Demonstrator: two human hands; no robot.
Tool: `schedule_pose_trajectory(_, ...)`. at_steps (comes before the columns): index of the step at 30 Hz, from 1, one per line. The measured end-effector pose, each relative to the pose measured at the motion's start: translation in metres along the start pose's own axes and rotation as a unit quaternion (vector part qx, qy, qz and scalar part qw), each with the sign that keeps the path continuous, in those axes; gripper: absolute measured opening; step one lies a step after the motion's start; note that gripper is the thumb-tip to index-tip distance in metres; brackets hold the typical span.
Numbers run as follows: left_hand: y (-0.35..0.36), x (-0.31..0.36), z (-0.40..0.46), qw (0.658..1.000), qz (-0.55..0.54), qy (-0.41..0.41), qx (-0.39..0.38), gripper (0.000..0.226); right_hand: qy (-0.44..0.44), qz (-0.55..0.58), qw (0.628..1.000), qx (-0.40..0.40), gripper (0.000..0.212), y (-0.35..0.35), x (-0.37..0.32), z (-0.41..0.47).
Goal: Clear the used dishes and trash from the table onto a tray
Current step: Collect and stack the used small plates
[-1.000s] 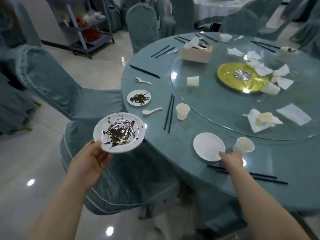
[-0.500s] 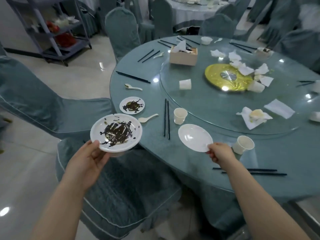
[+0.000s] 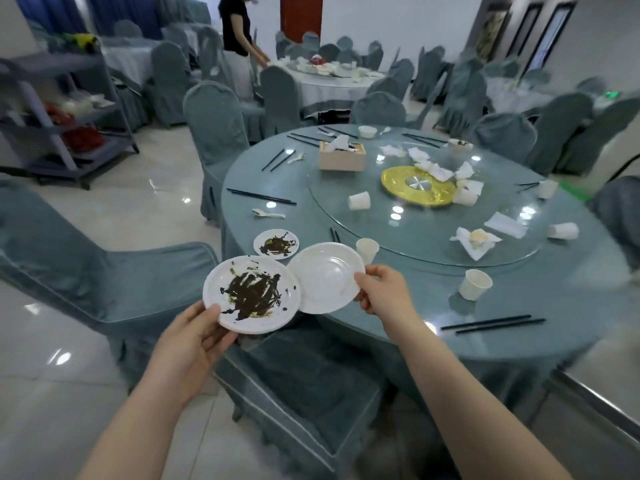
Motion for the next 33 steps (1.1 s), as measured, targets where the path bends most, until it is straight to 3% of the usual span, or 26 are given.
schedule_pose_trajectory(8, -0.065, 0.042, 0.025, 0.998, -0.016, 0.034, 0.042, 0.008, 0.01, 0.028, 0.998, 0.054, 0.015, 0.051, -0.007, -0.014)
schedule_pose_trajectory(16, -0.074, 0.063, 0.076, 1.0, 0.025, 0.009, -0.002, 0.014, -0.009, -0.031, 0.998, -0.057, 0.01, 0.185, -0.018, -0.006)
schedule_pose_trajectory(22, -0.069, 0.09, 0.15, 0.997, 0.069, -0.001, -0.031, 0.018, 0.026, -0.011, 0.982, -0.184, 0.029, 0.297, -0.011, 0.024)
schedule_pose_trajectory(26, -0.06, 0.102, 0.202, 0.991, 0.121, -0.028, -0.049, 0.022, 0.043, 0.028, 0.985, -0.167, 0.03, 0.333, -0.004, 0.062)
schedule_pose_trajectory(30, -0.045, 0.112, 0.252, 0.989, 0.141, -0.031, -0.027, 0.022, 0.095, 0.068, 0.984, -0.133, 0.012, 0.347, 0.014, 0.102)
schedule_pose_trajectory(33, -0.034, 0.105, 0.279, 0.989, 0.133, -0.059, -0.017, 0.024, 0.16, 0.087, 0.981, -0.06, 0.013, 0.33, 0.045, 0.139)
Point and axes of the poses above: each hand's wrist, its own z-axis towards the middle knuckle, its own y-axis out of the palm, x = y × z, the point moved 10 cm from there along z, towards the middle knuckle, and after that the axes turned 9 degrees about x, right-handed, at the moved point
